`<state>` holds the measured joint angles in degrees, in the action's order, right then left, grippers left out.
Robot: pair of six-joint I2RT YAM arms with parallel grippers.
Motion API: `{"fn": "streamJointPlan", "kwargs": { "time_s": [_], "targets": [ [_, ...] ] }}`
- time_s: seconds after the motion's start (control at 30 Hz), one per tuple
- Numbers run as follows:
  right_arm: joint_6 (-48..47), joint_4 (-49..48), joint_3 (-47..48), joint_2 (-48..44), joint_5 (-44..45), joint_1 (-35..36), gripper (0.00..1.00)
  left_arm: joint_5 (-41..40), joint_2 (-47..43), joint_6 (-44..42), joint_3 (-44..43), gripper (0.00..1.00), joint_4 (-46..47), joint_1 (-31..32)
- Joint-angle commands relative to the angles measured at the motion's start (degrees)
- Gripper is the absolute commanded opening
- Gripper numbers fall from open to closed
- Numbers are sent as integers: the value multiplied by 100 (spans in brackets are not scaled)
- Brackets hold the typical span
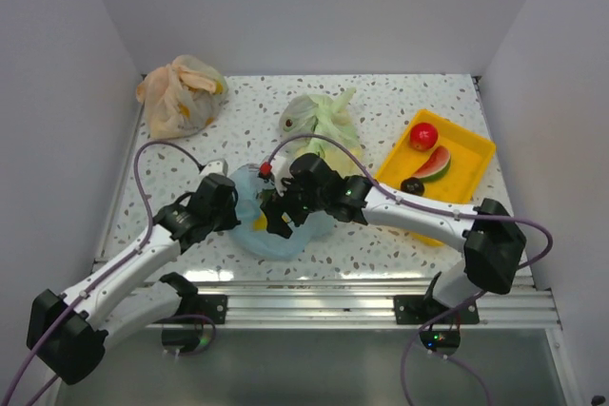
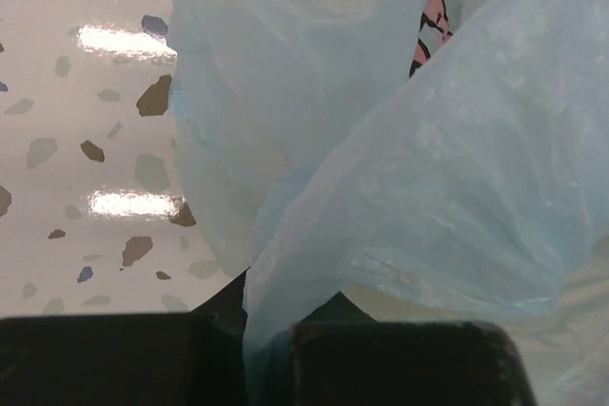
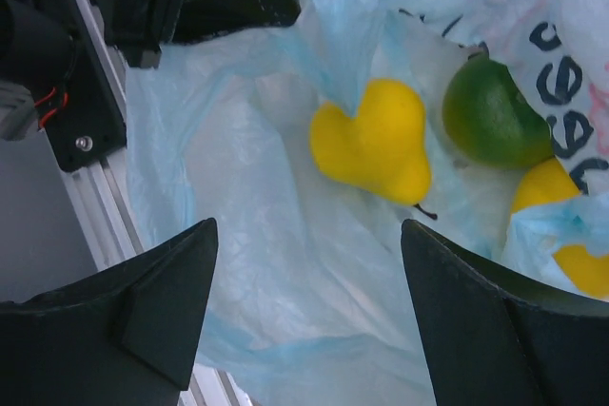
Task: Untie the knot of the plastic bag and take out the fruit
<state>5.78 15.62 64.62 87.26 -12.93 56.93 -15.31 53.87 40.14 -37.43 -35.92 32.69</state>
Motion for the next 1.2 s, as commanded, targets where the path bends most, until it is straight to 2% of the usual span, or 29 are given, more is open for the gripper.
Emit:
{"fn": "streamJointPlan", "kwargs": {
  "time_s": [0.0,0.23,0.43,0.77,1.17],
  "targets": [
    [-52,-400,490,420,691,64,78,-8,-262,240,262,0,50,-8],
    [370,-831,604,1134,1536,64,78,177,-403,187,342,0,200,-8],
    [529,-832,982,1811,2073,55,78,274,-368,73,201,0,305,-8],
    [705,-955,1061,2014,2409,64,84,283,-368,-24,210,0,314,-8],
    [310,-867,824,1926,810,108,76,274,-272,2,192,0,331,-8]
  ]
}}
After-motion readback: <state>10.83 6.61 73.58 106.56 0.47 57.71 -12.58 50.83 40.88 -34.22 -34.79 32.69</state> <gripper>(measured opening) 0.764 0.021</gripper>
